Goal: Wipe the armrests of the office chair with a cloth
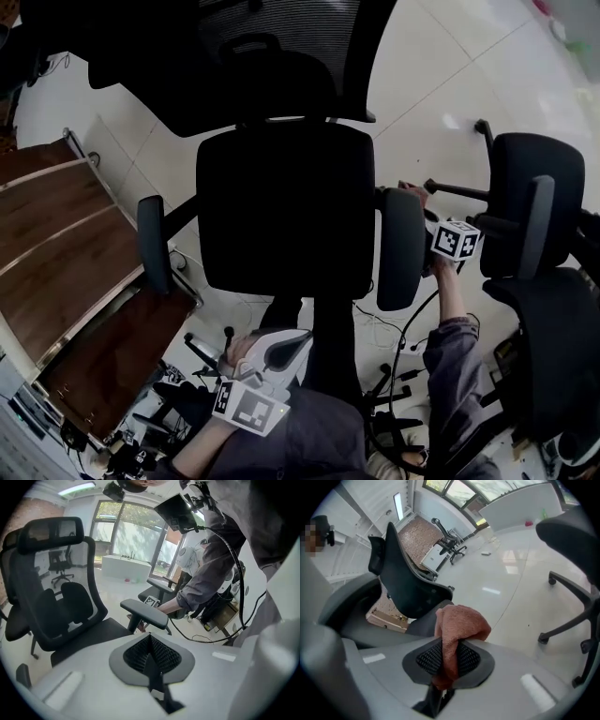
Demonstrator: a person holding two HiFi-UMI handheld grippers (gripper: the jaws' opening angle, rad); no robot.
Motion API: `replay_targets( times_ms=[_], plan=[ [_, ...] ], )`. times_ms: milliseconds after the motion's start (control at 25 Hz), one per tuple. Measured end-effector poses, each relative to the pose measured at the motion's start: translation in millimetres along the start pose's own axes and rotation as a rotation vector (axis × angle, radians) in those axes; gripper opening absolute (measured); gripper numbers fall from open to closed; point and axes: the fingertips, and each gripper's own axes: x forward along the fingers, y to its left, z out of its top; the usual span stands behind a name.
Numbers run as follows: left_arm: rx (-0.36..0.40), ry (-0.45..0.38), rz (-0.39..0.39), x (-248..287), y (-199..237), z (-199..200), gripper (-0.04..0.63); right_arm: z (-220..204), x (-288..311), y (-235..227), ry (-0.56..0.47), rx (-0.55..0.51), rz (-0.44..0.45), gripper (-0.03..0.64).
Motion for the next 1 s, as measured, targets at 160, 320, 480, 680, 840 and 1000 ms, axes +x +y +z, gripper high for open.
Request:
replay_targets(
  times_ms=[160, 320, 480, 680, 840, 1000],
  plan=[
    [-0.025, 0.019, -0.007, 9, 4, -7, 0.015, -9, 36, -29, 0.069, 0.009, -0.015, 0.044],
    [-0.03, 0.027, -0.016, 12, 6, -15, 0.015, -11, 40, -47, 0.079, -0.012, -0.045, 0.044],
    [-0.016, 0.006, -0.021, 5, 7, -15, 0.015, 3, 18, -12, 0.034, -0.016, -0.021, 0.044],
    [0.012, -0.044, -0.025, -19, 12, -15, 0.015, 5, -47, 18, -0.063, -0.011, -0.075, 0.044],
    [0.052, -0.092, -0.037, -50, 21, -25, 0.015, 11, -110, 58, -0.182, -0.042, -0.159, 0.044],
    [0.116, -0.136, -0.05, -97, 38, -43, 0.015, 13, -156, 128, -0.312, -0.1, -0.227, 0.044]
  ],
)
